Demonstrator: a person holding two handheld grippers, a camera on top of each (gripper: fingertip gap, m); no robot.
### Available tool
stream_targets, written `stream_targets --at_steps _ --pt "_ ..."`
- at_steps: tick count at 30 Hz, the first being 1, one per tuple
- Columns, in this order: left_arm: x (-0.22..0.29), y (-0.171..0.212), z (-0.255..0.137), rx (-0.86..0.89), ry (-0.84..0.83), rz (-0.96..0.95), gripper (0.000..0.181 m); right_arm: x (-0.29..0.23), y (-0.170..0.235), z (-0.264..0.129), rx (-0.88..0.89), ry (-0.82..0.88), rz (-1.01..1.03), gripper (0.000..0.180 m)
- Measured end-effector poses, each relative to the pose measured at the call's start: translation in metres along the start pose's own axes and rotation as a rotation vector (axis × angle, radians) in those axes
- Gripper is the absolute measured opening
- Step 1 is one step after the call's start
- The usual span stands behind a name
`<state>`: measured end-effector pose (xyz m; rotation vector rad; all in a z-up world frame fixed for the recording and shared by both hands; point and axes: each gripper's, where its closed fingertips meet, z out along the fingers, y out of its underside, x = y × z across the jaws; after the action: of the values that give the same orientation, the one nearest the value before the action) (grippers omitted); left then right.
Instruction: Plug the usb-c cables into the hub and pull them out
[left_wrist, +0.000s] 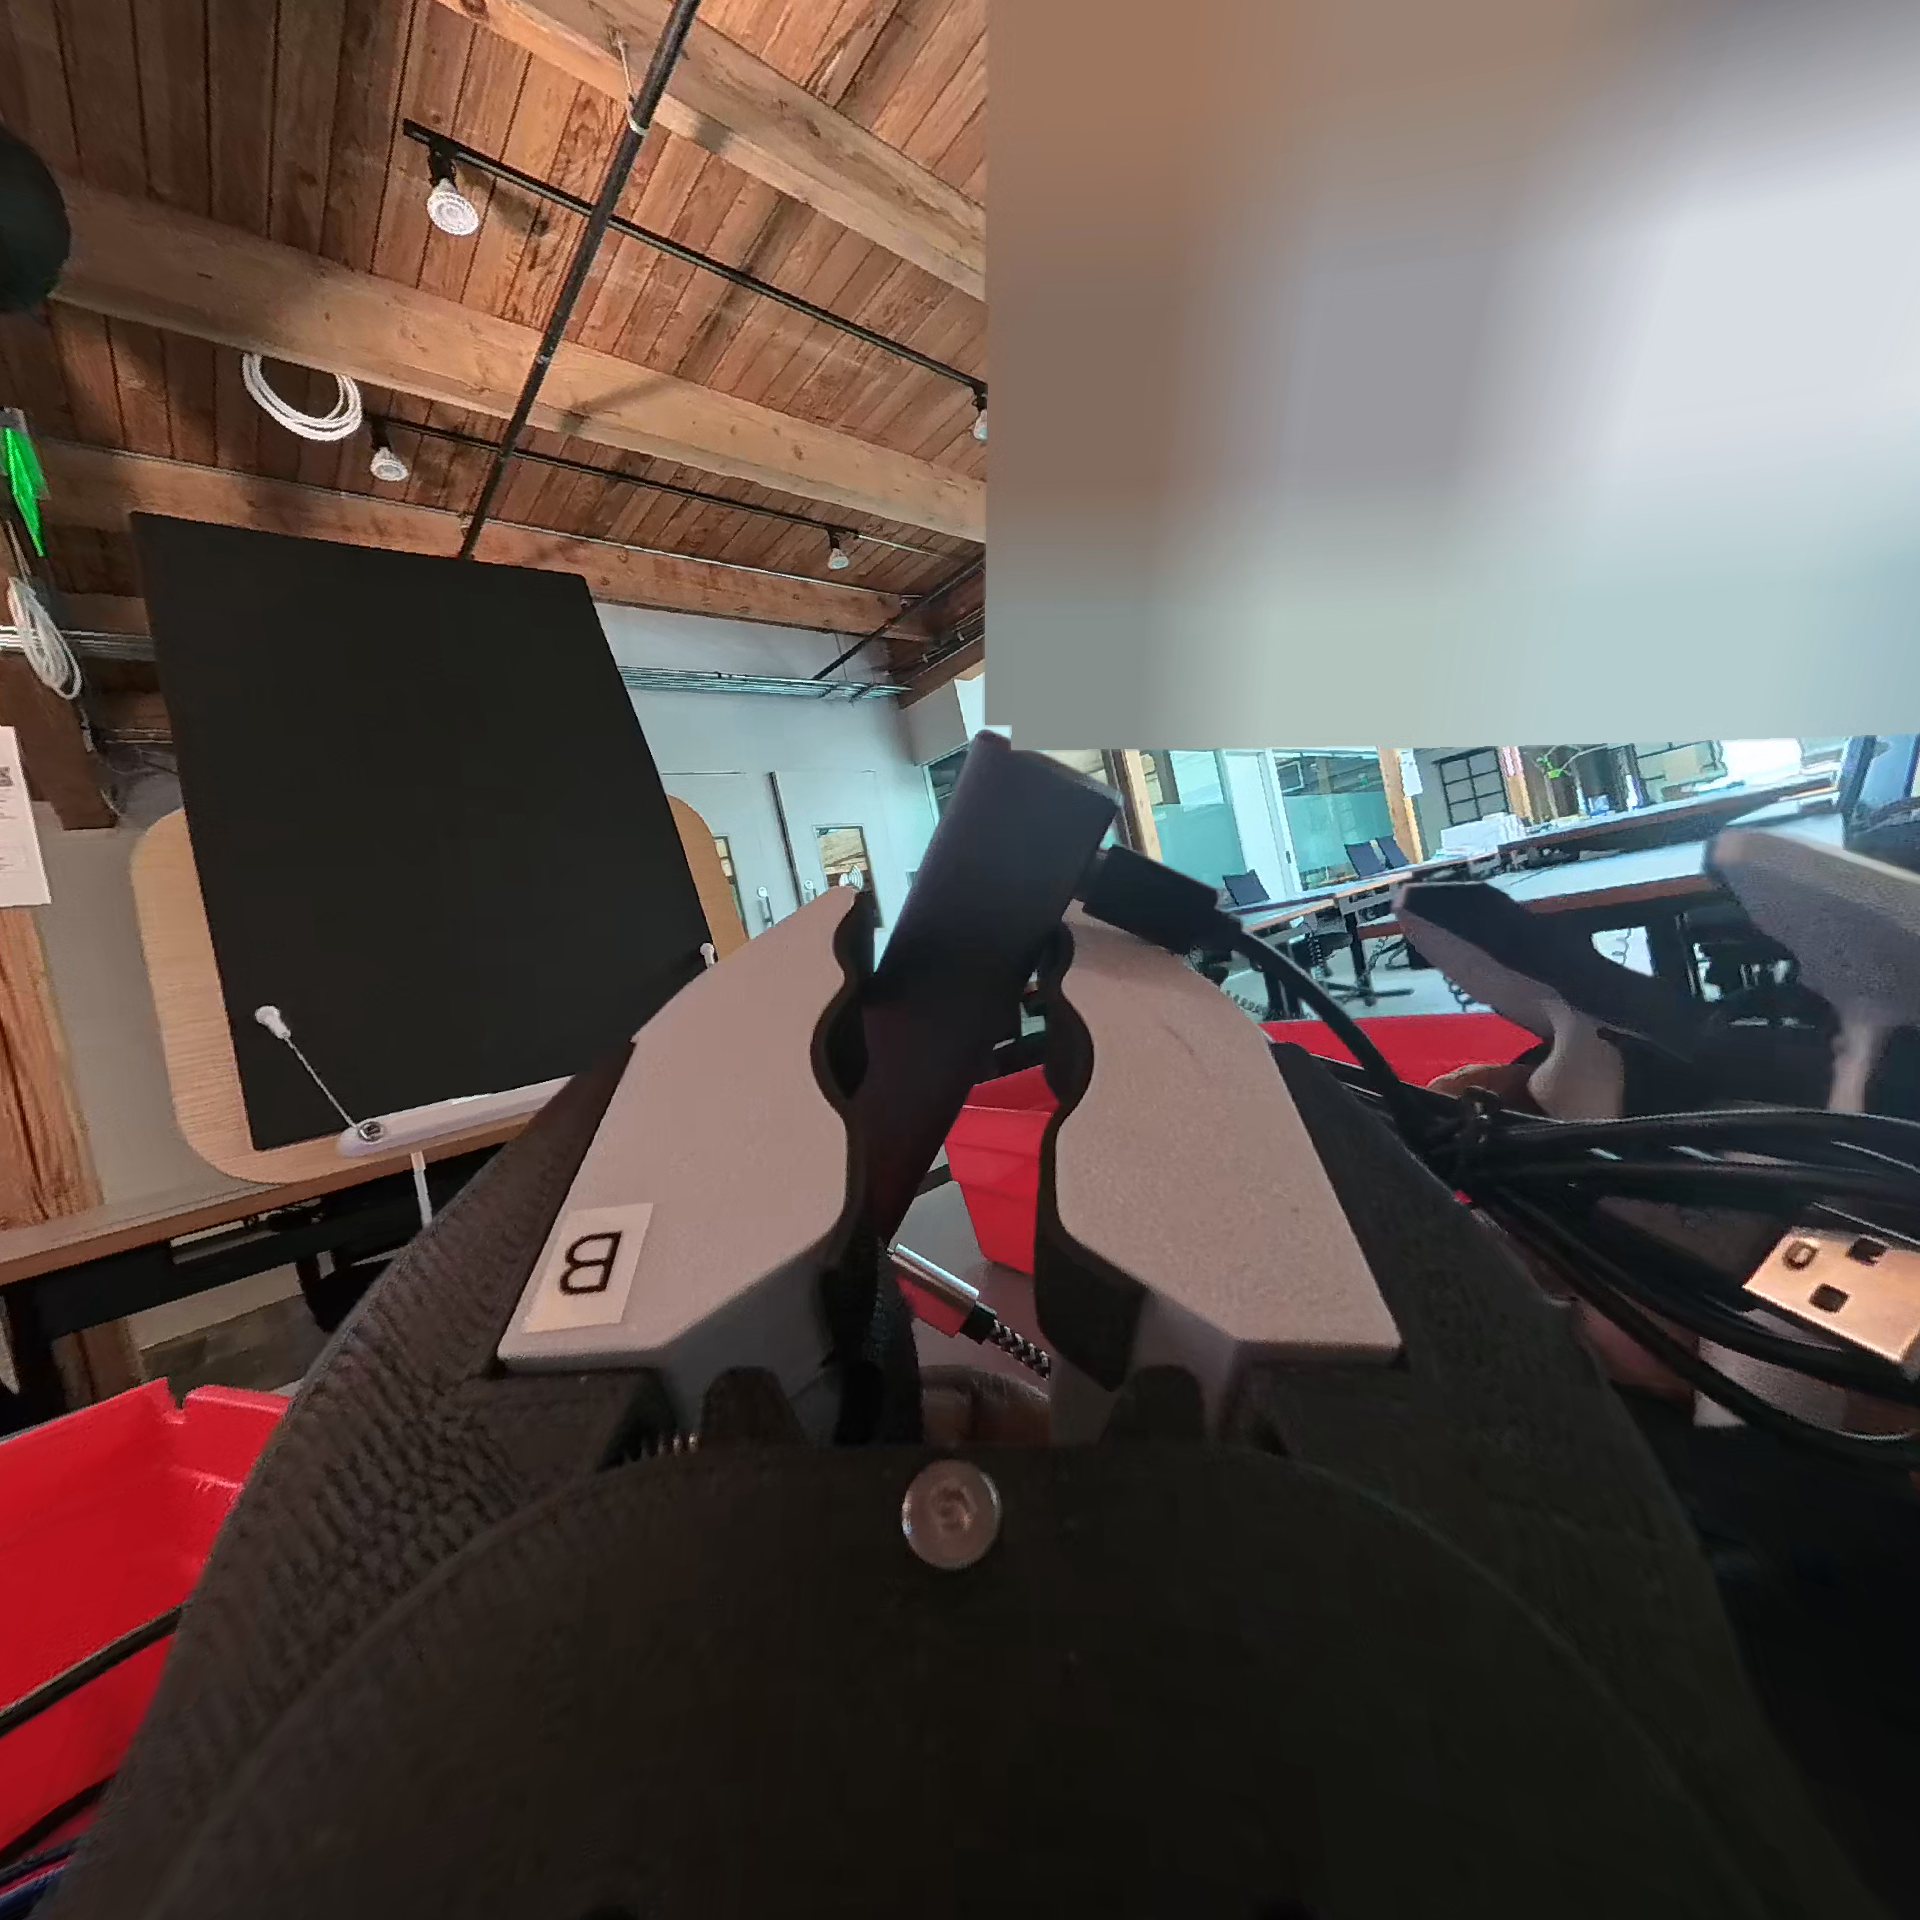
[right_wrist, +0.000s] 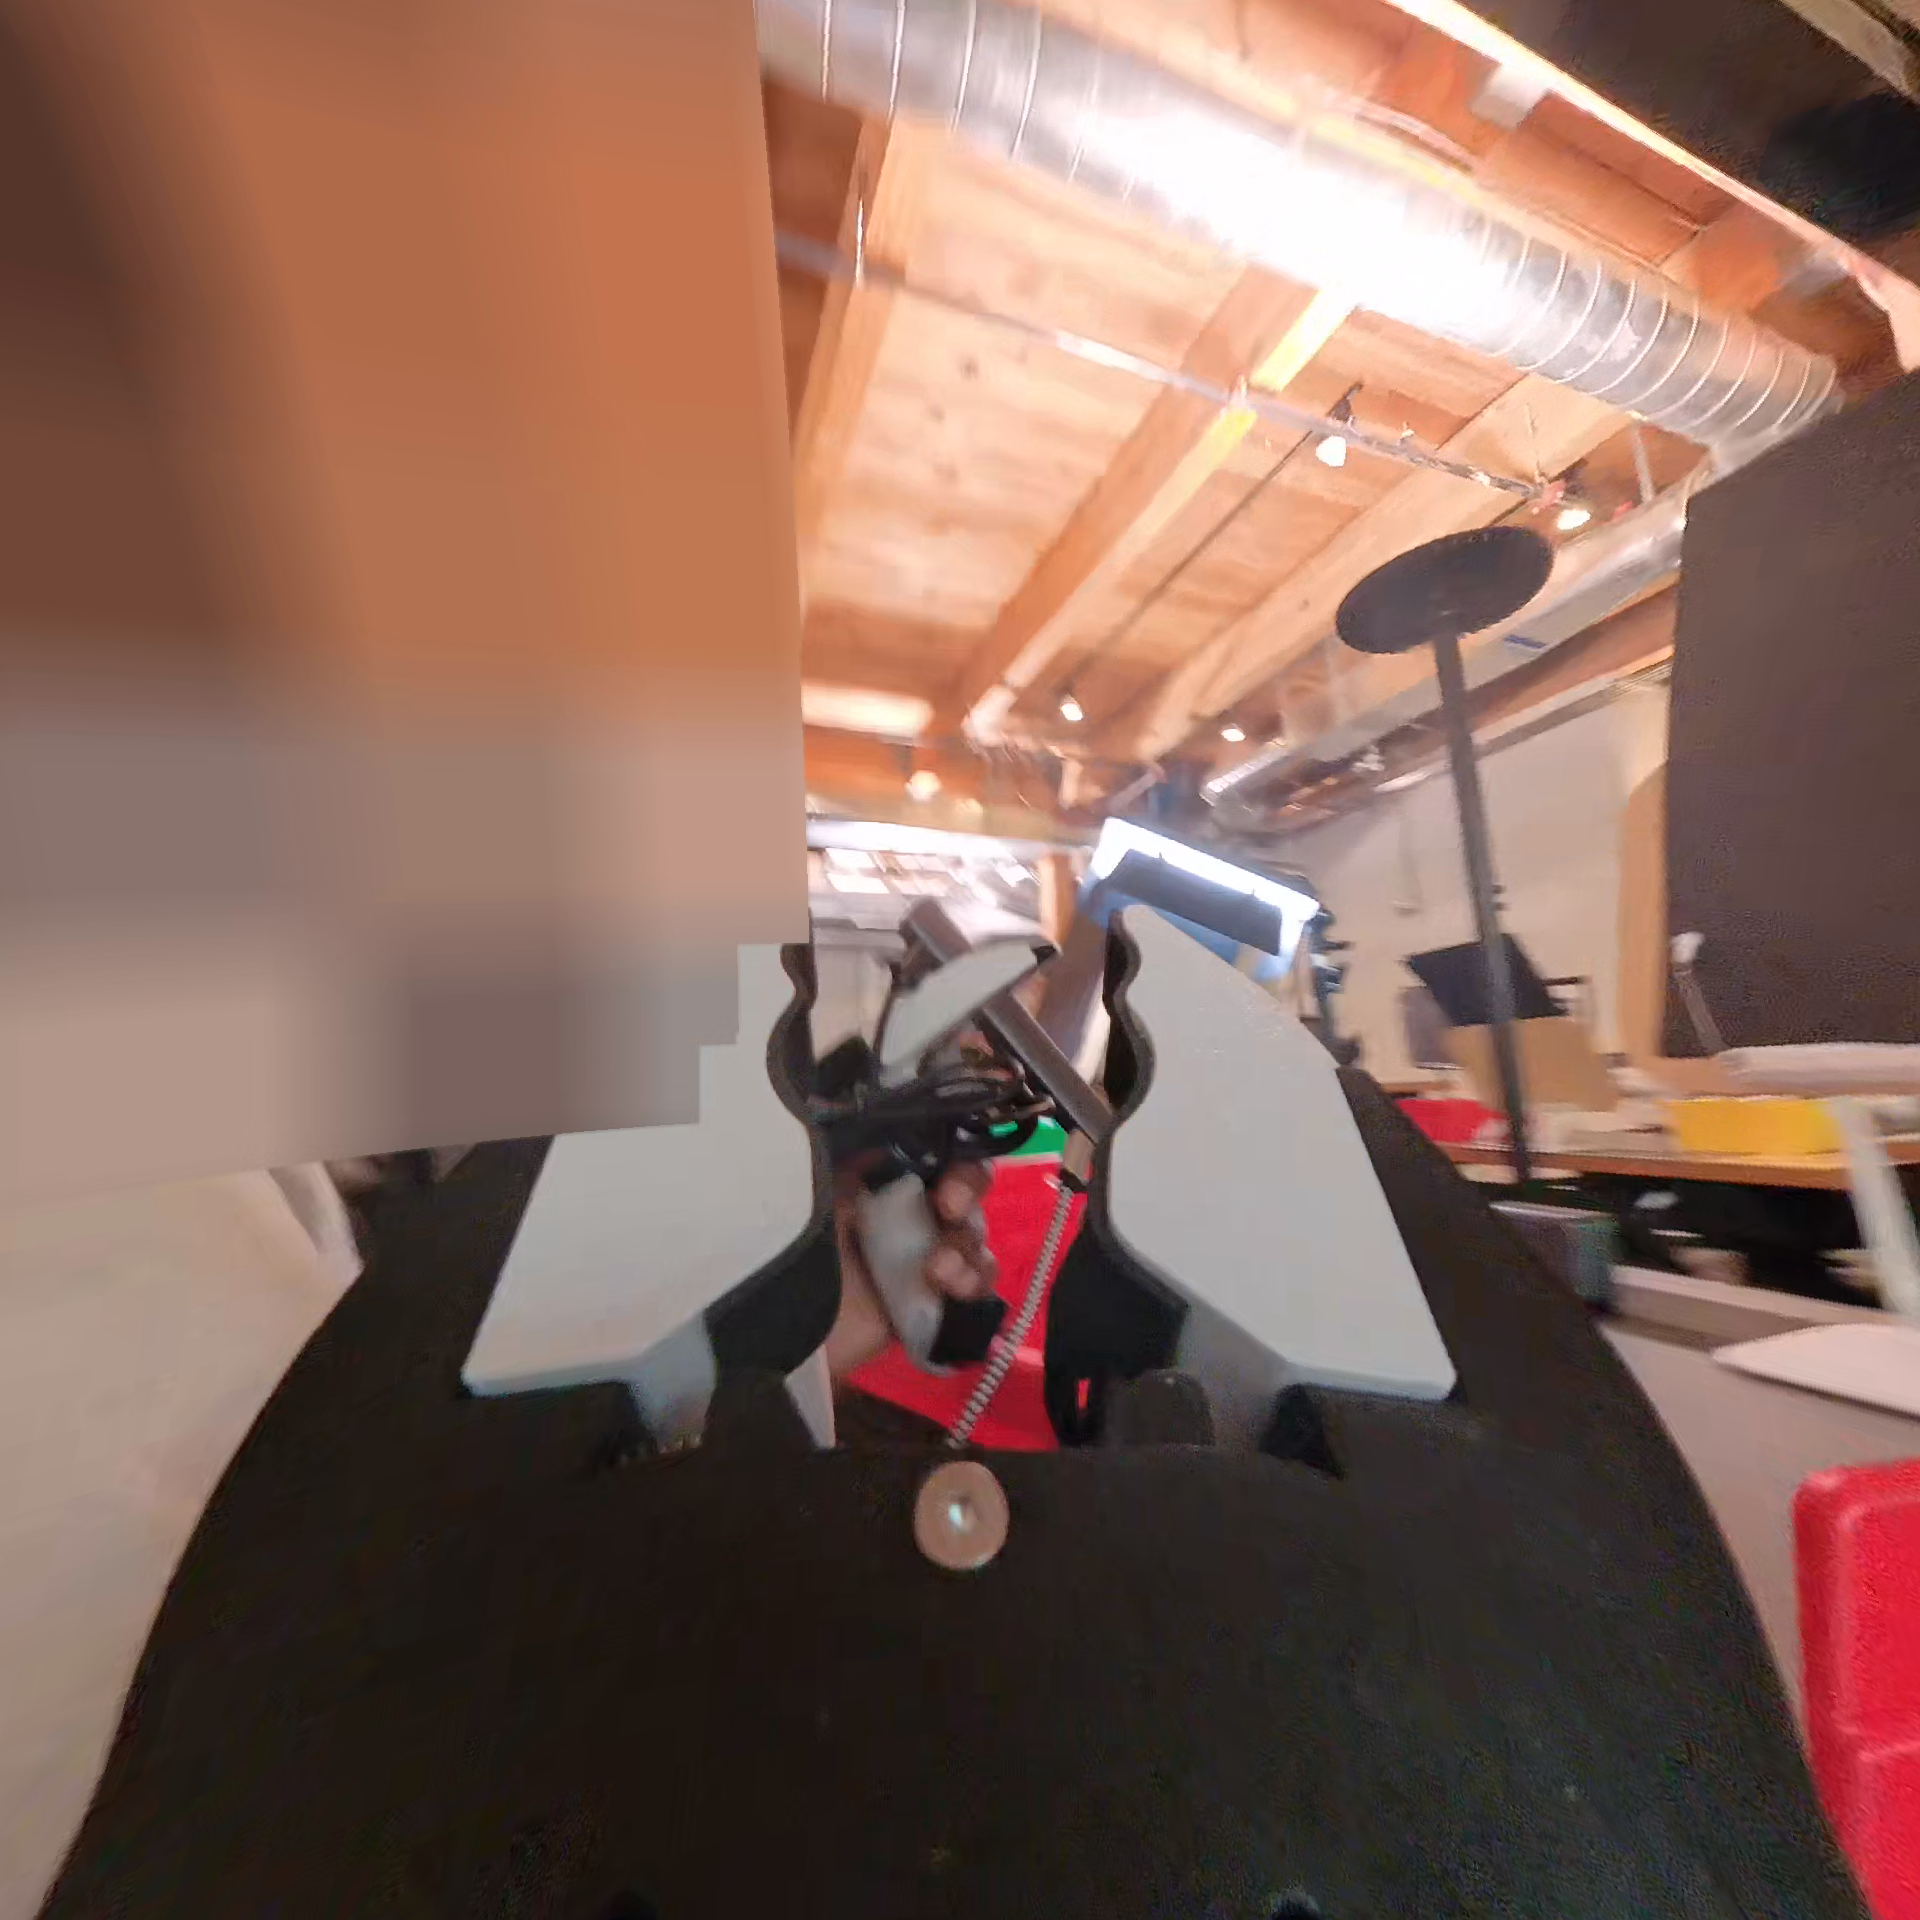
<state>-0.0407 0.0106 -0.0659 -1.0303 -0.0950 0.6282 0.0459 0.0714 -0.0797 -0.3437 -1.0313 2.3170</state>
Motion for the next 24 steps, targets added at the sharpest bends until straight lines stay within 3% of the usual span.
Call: stream_targets --at_steps 5,8,13,24 --pt "0.004 0.003 0.002 -0.029 -0.007 0.100 0.030 -0.008 0.017 0.008 -0.104 0.055 -0.295 0.055" --pt "0.009 0.009 0.004 -0.070 -0.018 0.221 0.029 -0.009 0.016 0.011 -0.107 0.118 -0.427 0.045" --pt "0.019 0.017 0.006 -0.116 -0.014 0.426 0.027 -0.015 0.049 0.021 -0.263 0.121 -0.474 0.042" --pt "0.039 0.019 0.007 -0.106 0.035 0.589 0.024 -0.001 0.057 0.018 -0.333 0.227 -0.667 0.026"
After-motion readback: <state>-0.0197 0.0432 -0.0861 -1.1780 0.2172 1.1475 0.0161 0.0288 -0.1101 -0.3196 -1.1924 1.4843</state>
